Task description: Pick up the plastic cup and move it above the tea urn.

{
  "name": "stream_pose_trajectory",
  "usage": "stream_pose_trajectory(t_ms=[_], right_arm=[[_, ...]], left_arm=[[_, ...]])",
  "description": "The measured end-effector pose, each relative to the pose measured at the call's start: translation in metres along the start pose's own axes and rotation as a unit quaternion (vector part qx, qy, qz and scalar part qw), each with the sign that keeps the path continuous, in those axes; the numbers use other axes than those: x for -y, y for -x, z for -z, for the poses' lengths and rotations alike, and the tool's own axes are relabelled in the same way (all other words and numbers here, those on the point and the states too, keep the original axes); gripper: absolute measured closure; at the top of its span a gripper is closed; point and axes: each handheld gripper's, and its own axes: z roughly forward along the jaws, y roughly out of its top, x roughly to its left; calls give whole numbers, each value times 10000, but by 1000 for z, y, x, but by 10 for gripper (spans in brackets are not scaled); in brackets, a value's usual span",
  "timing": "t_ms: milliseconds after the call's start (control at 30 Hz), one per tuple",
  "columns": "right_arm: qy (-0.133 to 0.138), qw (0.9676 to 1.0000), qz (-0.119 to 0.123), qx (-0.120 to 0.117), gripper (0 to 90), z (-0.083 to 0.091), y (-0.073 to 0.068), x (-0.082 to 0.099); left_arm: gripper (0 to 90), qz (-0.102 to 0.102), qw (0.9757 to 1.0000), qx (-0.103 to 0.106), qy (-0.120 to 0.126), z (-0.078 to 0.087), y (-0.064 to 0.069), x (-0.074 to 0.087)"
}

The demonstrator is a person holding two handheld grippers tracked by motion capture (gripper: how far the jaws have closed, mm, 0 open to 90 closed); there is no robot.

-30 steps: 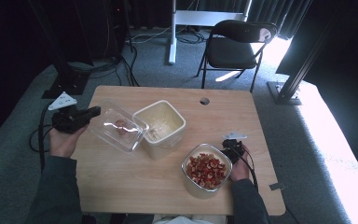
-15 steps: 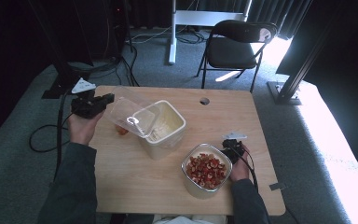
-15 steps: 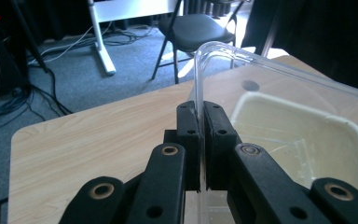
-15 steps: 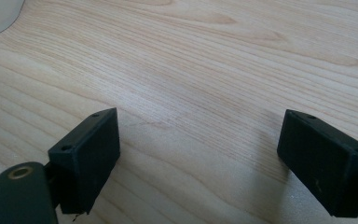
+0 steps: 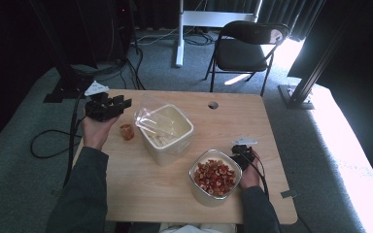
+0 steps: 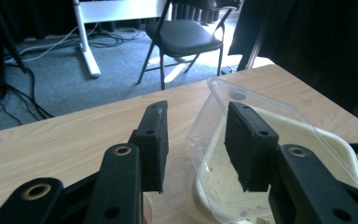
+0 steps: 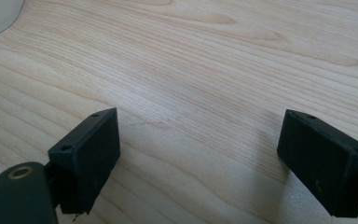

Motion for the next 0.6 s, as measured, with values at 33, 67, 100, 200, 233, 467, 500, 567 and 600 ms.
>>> stream_pose_trajectory(t_ms=[33,67,100,200,233,467,500,567,600], right_arm=[[1,10000,2,1,124,0,0,0],[1,10000,2,1,124,0,0,0],[0,10000,2,1,124,0,0,0],[0,10000,3,1,124,0,0,0],[0,10000,2,1,124,0,0,0],[0,10000,3,1,124,0,0,0],[1,10000,3,1,124,0,0,0],[0,10000,0,1,124,0,0,0],[0,10000,2,0,124,0,0,0]], left_arm=[[581,15,10000,48,-10,-1,0,0],[568,15,10000,48,-10,-1,0,0],[568,7,9999,100,-59,-5,4,2],[517,-100,9997,141,-152,-12,11,3],[513,-129,9996,154,-197,-15,14,4],[589,-239,9988,103,-411,-29,24,5],[589,-292,9984,-84,-467,-31,26,5],[763,-294,9983,-294,-412,-29,25,3],[801,-274,9983,-341,-377,-27,24,1]])
